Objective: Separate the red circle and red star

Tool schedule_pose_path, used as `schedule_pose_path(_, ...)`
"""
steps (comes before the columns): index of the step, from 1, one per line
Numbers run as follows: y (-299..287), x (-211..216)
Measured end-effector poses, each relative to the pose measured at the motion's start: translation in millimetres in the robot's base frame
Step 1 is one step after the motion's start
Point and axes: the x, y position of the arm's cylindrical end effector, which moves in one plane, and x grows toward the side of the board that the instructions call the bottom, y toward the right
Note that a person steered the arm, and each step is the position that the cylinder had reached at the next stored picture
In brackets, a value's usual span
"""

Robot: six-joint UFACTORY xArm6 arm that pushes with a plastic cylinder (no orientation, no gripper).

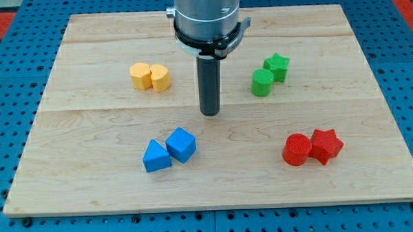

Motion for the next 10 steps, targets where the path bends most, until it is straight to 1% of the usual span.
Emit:
schedule_pose_path(5, 3.5, 2.3)
schedule_pose_path(6, 39.6, 5.3)
schedule_pose_path(7, 101.8, 6.7)
schedule_pose_path(8, 114.9, 4.3)
schedule_pose_path(9, 144.7, 4.1)
schedule_pose_path(10, 188.9, 5.9)
